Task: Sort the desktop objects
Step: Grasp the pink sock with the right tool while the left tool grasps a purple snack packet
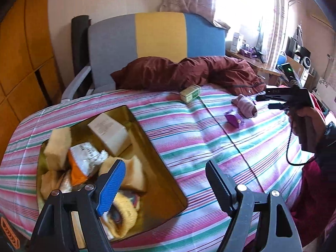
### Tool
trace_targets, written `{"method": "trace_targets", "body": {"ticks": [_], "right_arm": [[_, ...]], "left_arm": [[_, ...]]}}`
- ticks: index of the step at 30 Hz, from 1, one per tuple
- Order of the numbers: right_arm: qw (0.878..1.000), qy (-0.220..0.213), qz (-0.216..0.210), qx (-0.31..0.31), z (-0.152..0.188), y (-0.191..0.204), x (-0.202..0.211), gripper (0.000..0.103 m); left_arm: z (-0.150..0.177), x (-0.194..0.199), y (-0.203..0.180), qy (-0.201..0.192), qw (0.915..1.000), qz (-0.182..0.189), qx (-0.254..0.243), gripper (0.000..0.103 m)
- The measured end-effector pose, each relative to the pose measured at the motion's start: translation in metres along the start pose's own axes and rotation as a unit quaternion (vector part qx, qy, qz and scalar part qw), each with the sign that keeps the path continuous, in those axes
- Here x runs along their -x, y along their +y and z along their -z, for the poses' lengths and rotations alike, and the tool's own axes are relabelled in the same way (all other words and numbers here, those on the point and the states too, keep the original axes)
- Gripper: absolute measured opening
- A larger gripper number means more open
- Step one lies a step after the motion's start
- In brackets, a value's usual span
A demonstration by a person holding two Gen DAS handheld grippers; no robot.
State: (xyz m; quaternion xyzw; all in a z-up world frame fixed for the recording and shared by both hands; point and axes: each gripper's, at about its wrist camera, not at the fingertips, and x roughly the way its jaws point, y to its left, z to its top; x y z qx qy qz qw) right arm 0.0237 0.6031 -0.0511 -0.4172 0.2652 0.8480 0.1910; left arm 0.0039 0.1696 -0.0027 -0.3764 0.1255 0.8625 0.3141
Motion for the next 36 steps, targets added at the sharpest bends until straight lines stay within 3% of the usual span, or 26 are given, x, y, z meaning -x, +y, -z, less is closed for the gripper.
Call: {"method": "trace_targets", "body": {"ticks": [8,19,24,29,36], "right_arm": [[0.998,-0.004,0.027,0.049,0.001,0.015,-0.024,0.068],[0.997,0.01,0.043,0.063,-0.003,0.013,-0.046,0.063],[0.995,0.033,0.045,0.081,-0.002,0.015,-0.059,0.042],[0.993,0.033,0.052,0.096,-0.003,0.018,-0.054,0.029],[0.995,-0.002,0.028,0.092,-0.016,0.021,-0.02,0.026]], "left_arm": [[-0.008,-0.012,-0.028,0.008,0.9993,0.025,-0.028,0.08],[-0.012,-0.032,-0.05,0.036,0.9974,0.046,-0.042,0.08],[-0.017,-0.04,-0.059,0.045,0.9963,0.058,-0.045,0.08],[-0.025,-0.053,-0.067,0.062,0.995,0.07,-0.037,0.08],[-0.041,-0.078,-0.08,0.089,0.9912,0.096,-0.018,0.079]]}}
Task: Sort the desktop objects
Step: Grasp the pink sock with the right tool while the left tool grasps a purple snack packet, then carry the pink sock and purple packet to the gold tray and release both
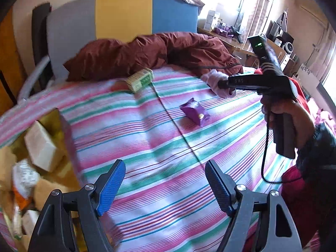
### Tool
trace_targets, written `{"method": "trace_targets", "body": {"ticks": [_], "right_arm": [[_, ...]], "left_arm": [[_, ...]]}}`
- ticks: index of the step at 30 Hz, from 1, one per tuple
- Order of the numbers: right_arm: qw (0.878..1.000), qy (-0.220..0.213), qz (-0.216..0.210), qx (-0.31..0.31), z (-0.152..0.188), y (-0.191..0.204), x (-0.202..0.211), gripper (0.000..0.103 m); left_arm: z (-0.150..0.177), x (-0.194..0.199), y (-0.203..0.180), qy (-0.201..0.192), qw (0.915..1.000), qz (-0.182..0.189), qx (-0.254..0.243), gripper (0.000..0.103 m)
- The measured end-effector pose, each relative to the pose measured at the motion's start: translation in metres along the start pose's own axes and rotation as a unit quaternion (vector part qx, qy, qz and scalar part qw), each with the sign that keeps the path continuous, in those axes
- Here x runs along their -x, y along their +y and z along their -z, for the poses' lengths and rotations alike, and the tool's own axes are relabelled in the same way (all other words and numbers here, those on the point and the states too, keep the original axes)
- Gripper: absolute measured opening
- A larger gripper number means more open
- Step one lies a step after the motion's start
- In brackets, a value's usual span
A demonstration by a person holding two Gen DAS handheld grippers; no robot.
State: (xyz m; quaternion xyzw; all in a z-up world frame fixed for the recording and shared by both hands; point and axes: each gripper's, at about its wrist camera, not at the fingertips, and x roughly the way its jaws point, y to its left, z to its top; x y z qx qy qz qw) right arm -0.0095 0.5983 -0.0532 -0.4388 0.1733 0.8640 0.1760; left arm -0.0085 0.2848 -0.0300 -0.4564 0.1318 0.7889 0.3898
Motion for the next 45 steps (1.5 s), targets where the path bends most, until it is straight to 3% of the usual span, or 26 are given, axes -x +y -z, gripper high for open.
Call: {"method": "trace_targets", "body": {"ticks": [6,12,22,27,31,35,38,45], "right_arm": [[1.0,0.006,0.012,0.013,-0.002,0.005,0.003,0.025],[1.0,-0.018,0.002,0.01,-0.007,0.003,0.021,0.025],[0.999,-0.048,-0.011,-0.003,-0.013,-0.004,0.039,0.025],[0.999,-0.051,-0.014,0.0,-0.013,-0.003,0.041,0.025],[0.999,-0.048,-0.014,0.005,-0.012,0.0,0.04,0.025],[0.999,-0.045,-0.014,0.012,-0.011,0.003,0.038,0.025],[0.999,-0.041,-0.015,0.02,-0.01,0.006,0.036,0.025],[0.997,-0.017,-0.032,0.07,-0.001,0.028,0.025,0.025]], "left_arm": [[-0.026,-0.039,-0.01,0.04,0.9982,0.029,0.035,0.078],[-0.055,-0.076,-0.028,0.062,0.9952,0.052,0.055,0.077],[-0.083,-0.139,-0.04,0.104,0.9889,0.038,0.099,0.077],[-0.092,-0.154,-0.042,0.104,0.9877,0.026,0.114,0.078],[-0.1,-0.166,-0.047,0.1,0.9901,0.004,0.098,0.078],[-0.098,-0.174,-0.051,0.096,0.9932,-0.01,0.066,0.064],[-0.093,-0.171,-0.051,0.087,0.9954,-0.018,0.035,0.045],[-0.072,-0.152,-0.038,0.074,0.9971,0.005,0.012,0.04]]}}
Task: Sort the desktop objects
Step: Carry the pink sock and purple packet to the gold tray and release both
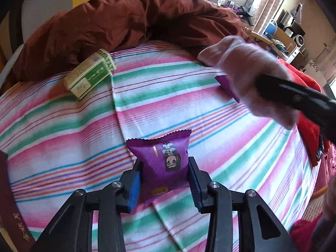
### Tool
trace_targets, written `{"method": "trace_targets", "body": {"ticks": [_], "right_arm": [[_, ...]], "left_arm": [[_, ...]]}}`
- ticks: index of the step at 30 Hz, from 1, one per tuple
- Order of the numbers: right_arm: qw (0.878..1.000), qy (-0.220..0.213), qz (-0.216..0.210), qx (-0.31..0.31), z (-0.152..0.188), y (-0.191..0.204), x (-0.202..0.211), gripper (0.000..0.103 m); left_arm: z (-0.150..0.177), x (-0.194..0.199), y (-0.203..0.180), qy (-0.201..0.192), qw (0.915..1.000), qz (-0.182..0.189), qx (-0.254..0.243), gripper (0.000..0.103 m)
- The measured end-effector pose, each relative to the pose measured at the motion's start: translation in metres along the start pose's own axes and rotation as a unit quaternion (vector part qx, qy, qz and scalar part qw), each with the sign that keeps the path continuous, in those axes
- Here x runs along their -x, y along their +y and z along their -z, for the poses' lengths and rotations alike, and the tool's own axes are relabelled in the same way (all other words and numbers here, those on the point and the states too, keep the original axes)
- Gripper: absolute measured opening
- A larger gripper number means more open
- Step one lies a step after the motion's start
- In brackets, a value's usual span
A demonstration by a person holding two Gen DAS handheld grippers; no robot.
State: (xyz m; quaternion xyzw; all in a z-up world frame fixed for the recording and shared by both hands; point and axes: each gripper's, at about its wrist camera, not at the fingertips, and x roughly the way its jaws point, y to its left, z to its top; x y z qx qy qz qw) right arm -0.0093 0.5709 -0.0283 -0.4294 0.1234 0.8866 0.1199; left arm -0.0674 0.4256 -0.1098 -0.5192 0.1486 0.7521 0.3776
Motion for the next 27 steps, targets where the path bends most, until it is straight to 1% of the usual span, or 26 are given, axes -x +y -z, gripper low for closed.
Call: {"method": "trace_targets", "body": {"ticks": [3,5,11,14,18,20,24,27], "right_arm": [[1.0,0.014,-0.004,0.019,0.005,0.009,-0.008,0.025],[0.999,0.019,-0.007,0.029,0.007,0.014,-0.011,0.025],[0.996,0.022,-0.04,0.071,0.016,0.039,-0.013,0.025],[0.994,0.018,-0.056,0.095,0.021,0.055,-0.012,0.025],[0.991,0.012,-0.072,0.112,0.026,0.068,-0.01,0.025],[0.991,0.012,-0.074,0.114,0.027,0.071,-0.01,0.025],[0.99,0.014,-0.076,0.114,0.028,0.074,-0.011,0.025],[0.99,0.016,-0.078,0.116,0.029,0.079,-0.011,0.025]], "left_arm": [[0.013,0.008,0.009,-0.004,1.0,0.005,0.007,0.04],[0.021,0.016,0.014,-0.01,0.9999,0.002,0.011,0.04],[0.038,0.049,0.022,-0.048,0.9987,-0.017,0.0,0.04],[0.049,0.075,0.027,-0.071,0.9971,-0.029,-0.001,0.04],[0.062,0.109,0.039,-0.103,0.9932,-0.054,0.003,0.04],[0.063,0.119,0.045,-0.113,0.9916,-0.062,0.009,0.04],[0.078,0.151,0.062,-0.143,0.9856,-0.086,0.022,0.04],[0.087,0.169,0.074,-0.159,0.9818,-0.098,0.033,0.04]]}}
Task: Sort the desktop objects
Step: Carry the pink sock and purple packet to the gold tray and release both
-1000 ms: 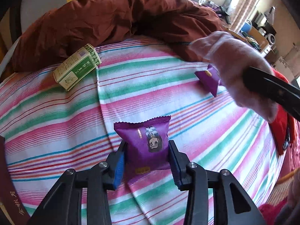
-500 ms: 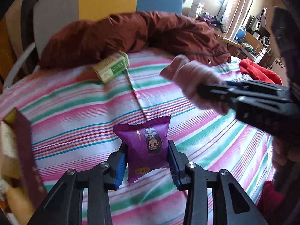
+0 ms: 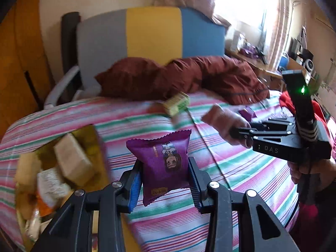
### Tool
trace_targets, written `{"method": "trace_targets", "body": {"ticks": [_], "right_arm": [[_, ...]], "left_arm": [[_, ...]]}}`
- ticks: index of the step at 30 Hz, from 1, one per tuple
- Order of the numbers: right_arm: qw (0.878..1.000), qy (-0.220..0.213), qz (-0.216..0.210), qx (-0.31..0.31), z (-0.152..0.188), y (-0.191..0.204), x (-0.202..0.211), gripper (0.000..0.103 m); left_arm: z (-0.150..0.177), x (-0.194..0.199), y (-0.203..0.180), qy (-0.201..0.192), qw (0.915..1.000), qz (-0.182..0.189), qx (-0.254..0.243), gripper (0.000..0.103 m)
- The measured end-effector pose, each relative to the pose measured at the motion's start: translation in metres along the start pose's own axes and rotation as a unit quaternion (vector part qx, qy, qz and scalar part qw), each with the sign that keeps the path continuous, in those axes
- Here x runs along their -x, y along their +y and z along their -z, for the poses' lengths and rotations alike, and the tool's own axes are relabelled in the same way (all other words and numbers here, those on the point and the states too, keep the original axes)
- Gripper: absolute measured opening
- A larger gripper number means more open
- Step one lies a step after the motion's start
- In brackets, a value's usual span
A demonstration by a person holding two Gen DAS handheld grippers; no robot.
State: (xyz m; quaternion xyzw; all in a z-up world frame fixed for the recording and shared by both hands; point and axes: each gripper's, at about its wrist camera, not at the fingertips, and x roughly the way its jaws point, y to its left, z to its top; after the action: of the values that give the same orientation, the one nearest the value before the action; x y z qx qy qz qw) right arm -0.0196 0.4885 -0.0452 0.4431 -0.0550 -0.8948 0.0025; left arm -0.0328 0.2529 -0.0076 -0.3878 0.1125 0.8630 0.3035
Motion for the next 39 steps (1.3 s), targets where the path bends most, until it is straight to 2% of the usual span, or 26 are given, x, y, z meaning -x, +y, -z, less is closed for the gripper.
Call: {"method": "trace_targets", "body": {"ticks": [14,21,29,39], "right_arm": [[0.999,-0.001,-0.024,0.034,0.0,0.057,0.014,0.025],[0.997,-0.004,-0.037,0.067,-0.006,0.1,0.024,0.025],[0.993,-0.007,-0.073,0.091,-0.001,0.16,0.033,0.025],[0.991,0.004,-0.108,0.073,0.008,0.215,0.031,0.025]], "left_arm": [[0.027,0.046,0.066,-0.022,0.9976,-0.04,0.052,0.04],[0.043,0.058,0.089,-0.027,0.9957,-0.049,0.074,0.04],[0.06,0.064,0.113,-0.029,0.9934,-0.06,0.094,0.04],[0.071,0.072,0.155,-0.028,0.9897,-0.064,0.125,0.04]]}}
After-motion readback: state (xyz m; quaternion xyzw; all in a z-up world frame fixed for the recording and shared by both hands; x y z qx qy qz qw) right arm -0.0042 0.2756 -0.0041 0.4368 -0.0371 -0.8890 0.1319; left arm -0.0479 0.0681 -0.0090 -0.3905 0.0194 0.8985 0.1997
